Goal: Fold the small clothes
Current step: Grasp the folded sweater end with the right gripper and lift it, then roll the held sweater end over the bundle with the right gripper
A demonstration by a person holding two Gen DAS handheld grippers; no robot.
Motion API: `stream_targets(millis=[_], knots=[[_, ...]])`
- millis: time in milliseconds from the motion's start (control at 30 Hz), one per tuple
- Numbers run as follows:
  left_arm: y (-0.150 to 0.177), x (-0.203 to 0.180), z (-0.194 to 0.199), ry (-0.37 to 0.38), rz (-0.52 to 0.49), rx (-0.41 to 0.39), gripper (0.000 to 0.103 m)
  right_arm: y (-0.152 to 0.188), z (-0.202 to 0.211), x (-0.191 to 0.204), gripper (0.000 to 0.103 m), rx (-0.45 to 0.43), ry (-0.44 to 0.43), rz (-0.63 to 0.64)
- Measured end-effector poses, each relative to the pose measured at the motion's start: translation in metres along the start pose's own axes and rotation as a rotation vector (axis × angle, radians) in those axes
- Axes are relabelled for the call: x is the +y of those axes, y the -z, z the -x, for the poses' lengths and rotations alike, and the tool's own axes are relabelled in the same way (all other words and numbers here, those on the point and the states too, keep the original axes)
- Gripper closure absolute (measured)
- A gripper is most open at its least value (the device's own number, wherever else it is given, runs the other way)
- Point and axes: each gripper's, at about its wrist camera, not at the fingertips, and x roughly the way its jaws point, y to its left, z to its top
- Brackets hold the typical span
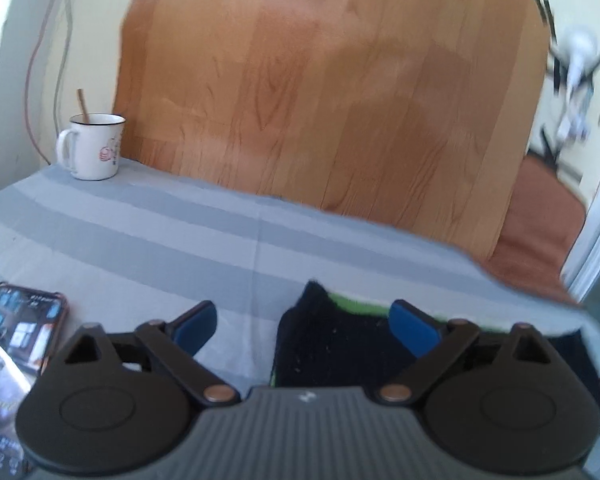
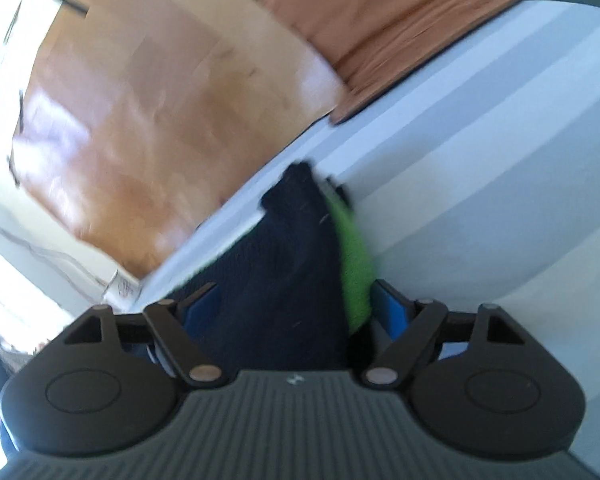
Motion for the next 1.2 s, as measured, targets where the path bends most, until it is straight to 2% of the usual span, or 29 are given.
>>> stream_targets(millis=[33, 100, 200, 300, 333, 467, 667, 900, 1000, 1067, 1200], knots=[[0.001, -0.006, -0.010, -0.026, -0.027, 0.028, 0.021, 0.001, -0.002, 0.006, 0.019, 0.002, 0.023, 0.038], [0.008, -0.014, -0.028, -0.075, -0.075, 0.086, 0.027, 0.007, -0.006, 0.020, 0.019, 0.000, 0.077, 0.121], [0.013, -0.015, -0.036, -0.087, -0.077, 0.089, 0.022, 0.016, -0.007, 0.032, 0.022, -0.018, 0.130, 0.205], [0.010, -0.008, -0.038, -0.085, -0.041, 0.107, 0.014, 0.017, -0.002, 0.025, 0.028, -0.041, 0.131, 0.165], [0.010, -0.005, -0.038, -0.082, -0.026, 0.113, 0.012, 0.016, -0.002, 0.022, 0.034, -0.038, 0.117, 0.133], [0.009, -0.008, -0.039, -0.092, -0.040, 0.109, 0.012, 0.008, 0.000, 0.013, 0.037, -0.015, 0.077, 0.053], [0.009, -0.006, -0.040, -0.094, -0.029, 0.115, 0.009, 0.006, 0.026, -0.016, 0.037, 0.015, -0.037, -0.136], [0.009, -0.004, -0.039, -0.099, -0.023, 0.118, 0.004, 0.015, 0.040, -0.013, 0.037, -0.001, -0.049, -0.081], [0.010, -0.004, -0.039, -0.108, -0.019, 0.121, 0.000, 0.019, 0.038, -0.008, 0.028, -0.025, -0.062, -0.057], [0.010, -0.004, -0.039, -0.107, -0.017, 0.121, 0.000, 0.021, 0.036, -0.004, 0.012, -0.037, -0.090, -0.030], [0.010, -0.003, -0.039, -0.105, -0.014, 0.122, 0.000, 0.028, 0.030, 0.007, 0.006, -0.068, -0.058, 0.033]])
